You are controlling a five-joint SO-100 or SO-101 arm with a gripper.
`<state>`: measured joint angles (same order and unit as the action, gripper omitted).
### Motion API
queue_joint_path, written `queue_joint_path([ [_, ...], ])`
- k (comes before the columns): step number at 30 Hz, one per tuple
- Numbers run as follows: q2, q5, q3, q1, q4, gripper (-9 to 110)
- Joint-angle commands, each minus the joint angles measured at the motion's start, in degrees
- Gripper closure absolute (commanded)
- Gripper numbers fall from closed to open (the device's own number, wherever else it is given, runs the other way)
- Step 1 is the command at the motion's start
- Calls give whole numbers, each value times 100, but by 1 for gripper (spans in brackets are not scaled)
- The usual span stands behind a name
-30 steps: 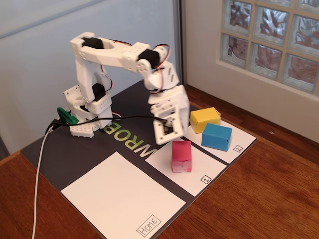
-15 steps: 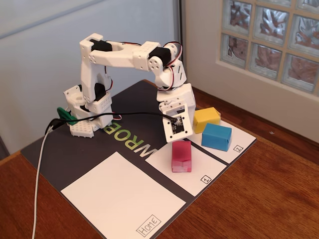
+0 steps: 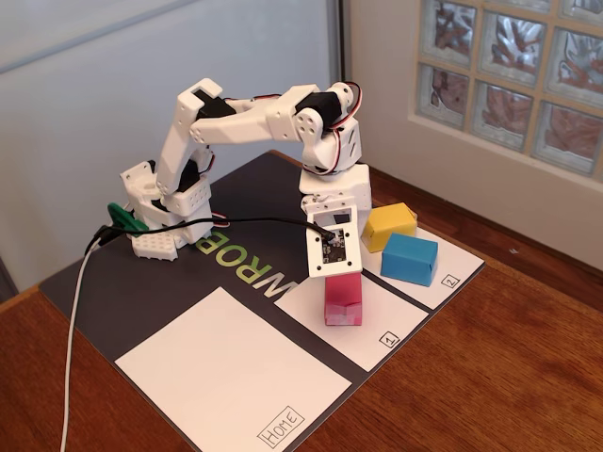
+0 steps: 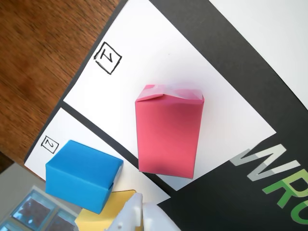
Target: Move box red to home
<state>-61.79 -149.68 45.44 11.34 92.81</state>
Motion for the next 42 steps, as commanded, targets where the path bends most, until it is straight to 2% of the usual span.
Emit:
queue_joint_path([
  [1, 0, -501, -255, -53, 18, 102],
  [8, 299, -193, -404, 26, -35, 100],
  [15, 782, 70, -949, 105, -35, 69],
  [23, 976, 281, -1090, 290, 0, 57],
  [29, 1116, 369, -1213, 352, 18, 55],
  [42, 1178, 378, -1213, 457, 114, 61],
])
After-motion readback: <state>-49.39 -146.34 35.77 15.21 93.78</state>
